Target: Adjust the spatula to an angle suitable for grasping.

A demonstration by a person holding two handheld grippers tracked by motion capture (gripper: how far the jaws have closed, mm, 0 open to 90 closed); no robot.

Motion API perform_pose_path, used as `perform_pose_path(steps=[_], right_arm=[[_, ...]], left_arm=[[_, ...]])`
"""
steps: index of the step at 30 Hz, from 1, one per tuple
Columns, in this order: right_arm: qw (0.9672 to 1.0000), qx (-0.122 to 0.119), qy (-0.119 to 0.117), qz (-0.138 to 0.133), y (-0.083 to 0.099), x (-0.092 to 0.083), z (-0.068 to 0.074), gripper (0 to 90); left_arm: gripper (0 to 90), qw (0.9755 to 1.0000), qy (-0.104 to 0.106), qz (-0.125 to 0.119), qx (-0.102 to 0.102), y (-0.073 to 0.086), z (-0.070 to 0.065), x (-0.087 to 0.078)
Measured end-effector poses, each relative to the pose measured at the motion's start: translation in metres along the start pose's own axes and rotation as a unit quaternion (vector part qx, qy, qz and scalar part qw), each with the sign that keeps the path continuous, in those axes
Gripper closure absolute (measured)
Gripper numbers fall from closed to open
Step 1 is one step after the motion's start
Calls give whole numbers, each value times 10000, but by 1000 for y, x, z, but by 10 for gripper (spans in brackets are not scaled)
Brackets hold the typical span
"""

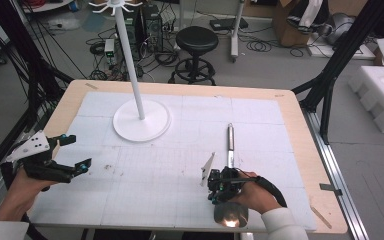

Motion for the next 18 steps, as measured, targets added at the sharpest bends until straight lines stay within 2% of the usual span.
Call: perform_pose_path(steps=[7,8,9,11,12,18], right_arm=[[9999,63,71,64,17,-10,2,895],[9998,-44,170,23,19,-11,0,895],[9998,-28,194,29,21,-13,0,895],[9997,196,60,124,27,-16,4,895],[9997,173,167,91,32,-20,3,895],[9993,266,236,73,44,-27,2,895]], left_arm=[[18,10000,4,28,0,1,0,0],[18,10000,-1,33,3,1,0,1],[18,10000,4,39,12,2,0,1],[18,10000,5,42,4,2,-1,1],[18,10000,8,44,-4,2,-1,1],[18,10000,-2,70,-7,3,-1,2]])
Point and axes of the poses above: each handheld gripper's, and its own axes: x roughly forward along the jaws, y roughly out of its underside, z roughly to its left, the point moved 4 cm from there along x, roughly forward along the jaws, and after that the axes turned 15 degrees about -z, right-handed, at the moved point
